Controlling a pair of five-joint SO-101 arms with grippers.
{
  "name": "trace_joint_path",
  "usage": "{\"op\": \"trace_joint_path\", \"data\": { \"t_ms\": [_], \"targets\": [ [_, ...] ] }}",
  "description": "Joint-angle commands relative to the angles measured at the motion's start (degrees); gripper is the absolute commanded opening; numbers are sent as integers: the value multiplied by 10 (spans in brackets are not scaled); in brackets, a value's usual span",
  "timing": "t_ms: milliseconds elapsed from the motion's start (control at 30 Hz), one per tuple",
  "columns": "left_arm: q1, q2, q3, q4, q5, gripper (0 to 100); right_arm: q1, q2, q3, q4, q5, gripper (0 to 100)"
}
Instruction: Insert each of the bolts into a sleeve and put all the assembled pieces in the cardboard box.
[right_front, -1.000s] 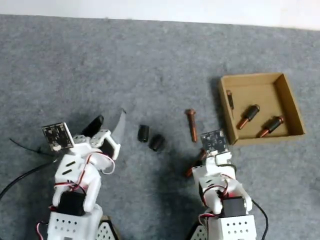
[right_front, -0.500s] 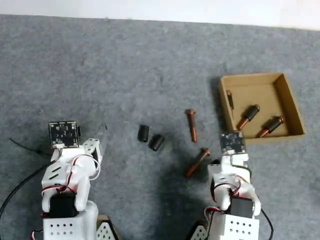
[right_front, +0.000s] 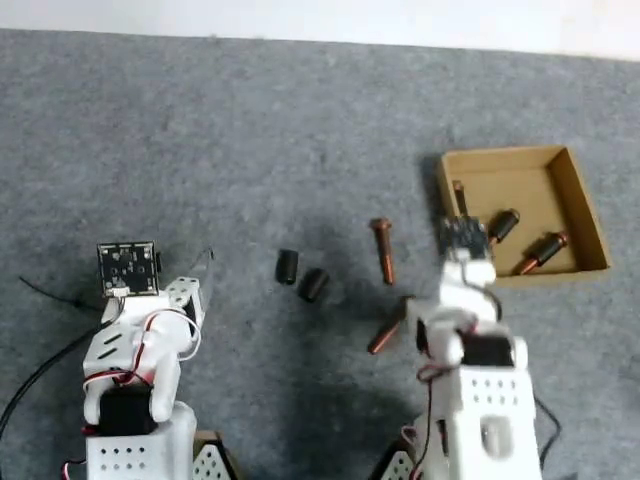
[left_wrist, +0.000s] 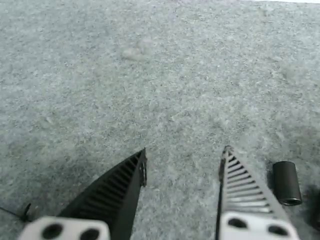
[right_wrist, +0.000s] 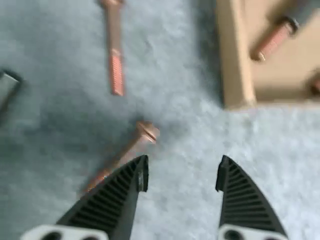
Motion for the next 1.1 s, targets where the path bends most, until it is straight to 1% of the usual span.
{"op": "trace_joint_path", "data": {
  "t_ms": [0, 100, 200, 300, 400, 533, 600, 767, 867, 967, 1067],
  "targets": [
    [0, -12, -22, 2, -4, 228, -95, 122, -124, -22, -67, 206],
    [0, -12, -22, 2, -5, 228, -170, 205, -182, -23, -134, 208],
    [0, -12, -22, 2, -5, 228, -213, 283, -227, -47, -161, 209],
    [0, -12, -22, 1, -5, 228, -233, 362, -269, -80, -164, 209],
    [0, -12, -22, 1, -6, 228, -247, 437, -330, -93, -166, 209],
    [0, -12, -22, 1, -6, 228, -258, 527, -404, -92, -233, 209],
    [0, -12, -23, 1, -6, 228, -258, 560, -425, -89, -253, 209],
    [0, -12, -24, 1, -6, 228, -282, 587, -455, -58, -309, 209],
    [0, -12, -24, 1, -6, 228, -302, 589, -454, -60, -343, 209],
    [0, -12, -24, 1, -6, 228, -313, 590, -453, -64, -351, 209],
    [0, -12, -24, 1, -6, 228, -313, 591, -452, -95, -351, 209]
  ]
}}
